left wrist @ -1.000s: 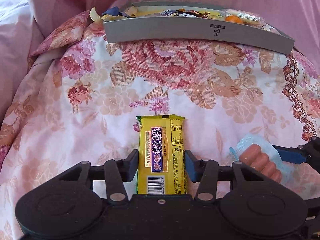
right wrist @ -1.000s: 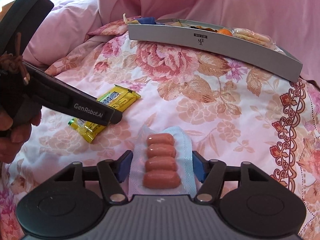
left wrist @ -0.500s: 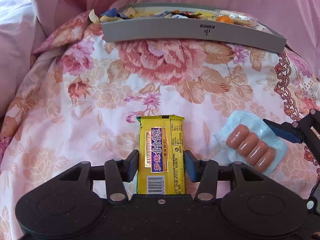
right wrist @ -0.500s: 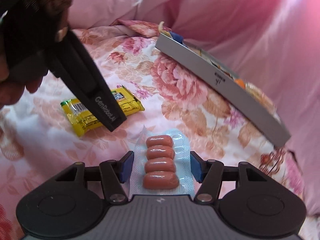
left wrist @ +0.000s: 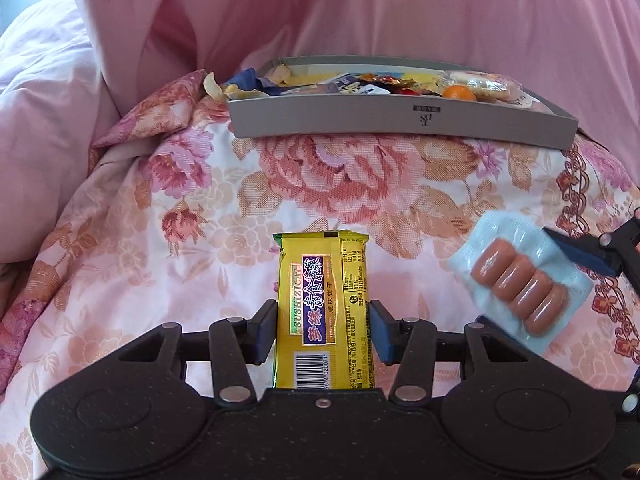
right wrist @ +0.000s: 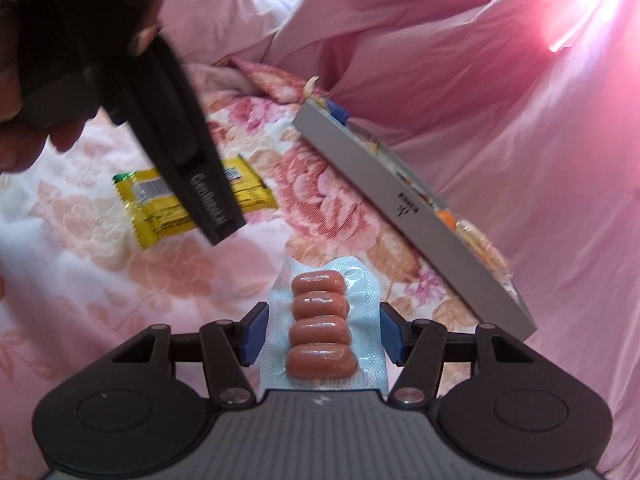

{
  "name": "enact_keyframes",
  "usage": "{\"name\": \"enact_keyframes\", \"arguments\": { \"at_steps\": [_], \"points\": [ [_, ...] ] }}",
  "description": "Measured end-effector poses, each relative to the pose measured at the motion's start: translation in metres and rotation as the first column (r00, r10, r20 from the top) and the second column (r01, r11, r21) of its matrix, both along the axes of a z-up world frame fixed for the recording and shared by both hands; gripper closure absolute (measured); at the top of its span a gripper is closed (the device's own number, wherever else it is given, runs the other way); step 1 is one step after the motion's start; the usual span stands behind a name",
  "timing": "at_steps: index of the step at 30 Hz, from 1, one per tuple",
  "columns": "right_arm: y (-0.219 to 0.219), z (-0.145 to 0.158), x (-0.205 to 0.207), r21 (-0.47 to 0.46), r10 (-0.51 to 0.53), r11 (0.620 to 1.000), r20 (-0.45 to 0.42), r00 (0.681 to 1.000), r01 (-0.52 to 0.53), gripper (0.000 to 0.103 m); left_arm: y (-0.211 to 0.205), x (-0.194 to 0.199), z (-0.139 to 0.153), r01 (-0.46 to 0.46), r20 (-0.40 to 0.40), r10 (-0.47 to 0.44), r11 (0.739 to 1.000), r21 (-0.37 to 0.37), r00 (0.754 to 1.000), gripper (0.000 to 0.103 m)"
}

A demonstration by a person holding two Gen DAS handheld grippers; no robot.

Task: Organize snacks
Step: 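Lift the yellow bar and sausage pack and carry them over the tray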

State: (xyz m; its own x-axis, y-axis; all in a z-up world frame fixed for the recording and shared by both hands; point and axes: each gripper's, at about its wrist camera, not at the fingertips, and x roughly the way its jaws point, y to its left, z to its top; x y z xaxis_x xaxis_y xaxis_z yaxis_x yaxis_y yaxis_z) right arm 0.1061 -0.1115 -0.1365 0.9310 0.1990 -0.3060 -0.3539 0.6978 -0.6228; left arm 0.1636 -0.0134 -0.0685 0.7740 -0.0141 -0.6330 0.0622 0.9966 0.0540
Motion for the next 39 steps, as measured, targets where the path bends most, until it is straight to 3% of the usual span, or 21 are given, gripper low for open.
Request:
{"name": "enact_keyframes", "arguments": {
  "at_steps": [12, 20, 29, 39],
  "points": [
    [-0.007, 0.013, 0.003, 0.034, -0.013, 0.999, 0.143, 0.99, 0.009, 0.041, -0.008, -0.002, 0.011, -0.027, 0.053, 0.029, 0.999, -0.04, 0.998, 0.053],
    [-0.017, 0.029, 0.017, 0.053, -0.054, 0.998, 0.248, 0.967, 0.042, 0.04, 0.0, 0.01, 0.036, -0.057, 0.112, 0.066, 0.995, -0.082, 0.992, 0.053],
    [-0.024, 0.033, 0.021, 0.076, -0.083, 0.995, 0.287, 0.954, 0.063, 0.04, 0.01, 0.023, 0.058, -0.094, 0.151, 0.112, 0.988, -0.121, 0.982, 0.053],
    [-0.028, 0.054, 0.043, 0.094, -0.075, 0.995, 0.364, 0.928, 0.044, 0.04, 0.0, 0.059, 0.092, -0.079, 0.19, 0.099, 0.991, -0.11, 0.977, 0.053]
  ]
}}
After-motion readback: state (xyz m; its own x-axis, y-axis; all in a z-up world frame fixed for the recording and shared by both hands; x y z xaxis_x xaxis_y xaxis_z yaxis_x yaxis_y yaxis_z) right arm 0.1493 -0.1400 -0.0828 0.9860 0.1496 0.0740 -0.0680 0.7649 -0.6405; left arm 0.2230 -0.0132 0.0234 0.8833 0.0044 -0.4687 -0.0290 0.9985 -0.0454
